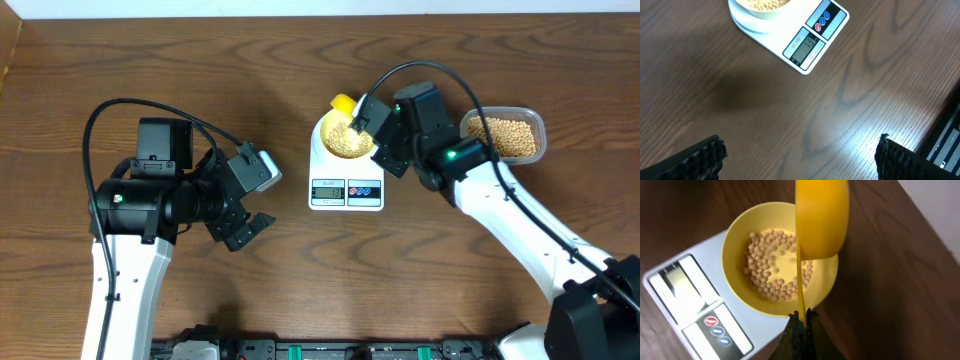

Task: Scoop item into bowl and weigh 50g on scale
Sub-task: 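Tip the scoop to pour soybeans into the bowl, right gripper, then move the empty scoop back to the soybean tub with the right gripper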

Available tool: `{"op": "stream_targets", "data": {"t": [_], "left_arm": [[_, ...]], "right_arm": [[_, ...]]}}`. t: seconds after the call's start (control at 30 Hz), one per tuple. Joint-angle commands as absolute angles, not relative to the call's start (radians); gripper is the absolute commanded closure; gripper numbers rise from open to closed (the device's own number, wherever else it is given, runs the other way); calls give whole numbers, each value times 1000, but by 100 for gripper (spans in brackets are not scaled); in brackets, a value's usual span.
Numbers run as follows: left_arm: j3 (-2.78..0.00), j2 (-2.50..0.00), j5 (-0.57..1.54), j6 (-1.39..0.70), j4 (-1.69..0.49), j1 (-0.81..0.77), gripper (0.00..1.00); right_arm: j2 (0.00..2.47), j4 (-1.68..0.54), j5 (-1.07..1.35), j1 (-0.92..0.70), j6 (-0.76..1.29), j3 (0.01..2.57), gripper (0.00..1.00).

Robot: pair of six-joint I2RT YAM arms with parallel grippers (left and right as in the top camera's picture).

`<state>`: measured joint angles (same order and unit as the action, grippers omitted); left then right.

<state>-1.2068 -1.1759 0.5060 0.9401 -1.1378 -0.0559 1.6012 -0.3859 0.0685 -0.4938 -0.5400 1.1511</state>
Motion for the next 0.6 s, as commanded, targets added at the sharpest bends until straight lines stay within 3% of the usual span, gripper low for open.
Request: {"op": "stream_targets", "data": {"t": [0.0, 0.13, 0.3, 0.57], "left_arm": [[-1217, -1169, 505, 949, -1140, -52, 2], [-1217, -1169, 505, 949, -1140, -52, 2], [-1217, -1169, 505, 949, -1140, -52, 2], [-1217, -1169, 505, 949, -1140, -52, 2]], "right_arm": [[1582, -398, 0, -517, -607, 1178, 99], [1576, -415, 1, -522, -590, 1178, 99], [1456, -396, -1, -484, -403, 1193, 99], [1216, -546, 14, -221, -130, 1195, 99]]}}
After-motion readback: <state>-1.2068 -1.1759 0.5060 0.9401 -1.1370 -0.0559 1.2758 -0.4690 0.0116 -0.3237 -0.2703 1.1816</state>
